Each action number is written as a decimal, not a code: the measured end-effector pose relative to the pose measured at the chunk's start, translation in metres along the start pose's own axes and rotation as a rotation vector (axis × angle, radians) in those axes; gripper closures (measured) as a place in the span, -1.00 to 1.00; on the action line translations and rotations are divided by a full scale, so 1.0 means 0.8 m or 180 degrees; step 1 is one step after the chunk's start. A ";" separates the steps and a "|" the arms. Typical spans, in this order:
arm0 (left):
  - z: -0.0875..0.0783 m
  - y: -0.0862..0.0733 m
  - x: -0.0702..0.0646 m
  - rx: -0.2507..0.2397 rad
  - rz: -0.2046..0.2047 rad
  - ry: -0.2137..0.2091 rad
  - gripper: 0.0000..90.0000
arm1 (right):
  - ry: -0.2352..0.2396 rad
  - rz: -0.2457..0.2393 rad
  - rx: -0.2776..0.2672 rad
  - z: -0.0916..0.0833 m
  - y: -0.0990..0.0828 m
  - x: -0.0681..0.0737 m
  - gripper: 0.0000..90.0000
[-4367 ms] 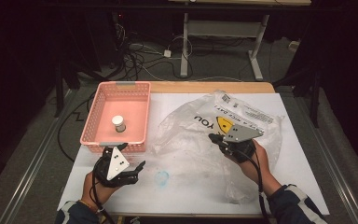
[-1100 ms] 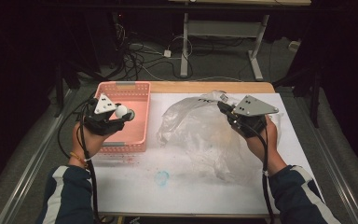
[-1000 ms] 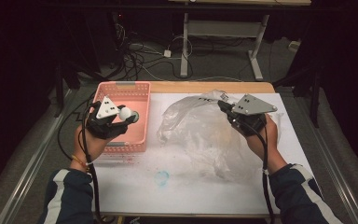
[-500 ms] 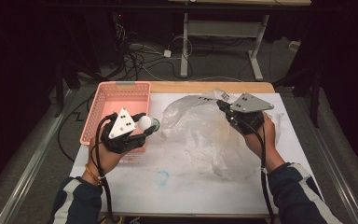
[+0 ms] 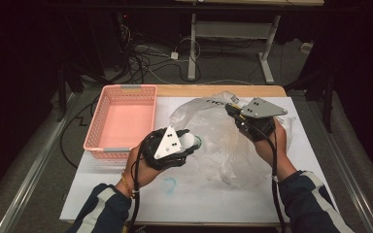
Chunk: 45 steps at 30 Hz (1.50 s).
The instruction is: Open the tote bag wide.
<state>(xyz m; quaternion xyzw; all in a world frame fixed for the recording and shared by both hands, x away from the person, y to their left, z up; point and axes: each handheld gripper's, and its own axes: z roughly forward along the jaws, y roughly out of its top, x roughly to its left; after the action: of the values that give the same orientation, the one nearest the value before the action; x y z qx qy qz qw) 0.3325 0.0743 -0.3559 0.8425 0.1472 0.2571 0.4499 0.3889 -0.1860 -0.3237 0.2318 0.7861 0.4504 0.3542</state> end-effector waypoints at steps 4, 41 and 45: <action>0.031 0.004 -0.011 -0.0109 -0.0023 -0.0085 0.07 | 0.0030 0.0025 -0.0013 -0.001 0.000 0.002 1.00; 0.120 -0.014 -0.047 0.0355 0.0240 0.0068 -0.37 | 0.0128 0.0121 -0.0024 -0.011 -0.015 -0.002 1.00; 0.061 -0.012 -0.054 0.0159 0.0431 0.0247 -0.43 | 0.0108 0.0095 0.0011 -0.013 -0.020 -0.003 1.00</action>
<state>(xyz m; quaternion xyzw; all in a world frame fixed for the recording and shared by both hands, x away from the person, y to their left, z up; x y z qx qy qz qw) 0.3241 0.0256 -0.3997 0.8509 0.1135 0.3157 0.4043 0.3816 -0.2006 -0.3330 0.2365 0.7892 0.4581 0.3336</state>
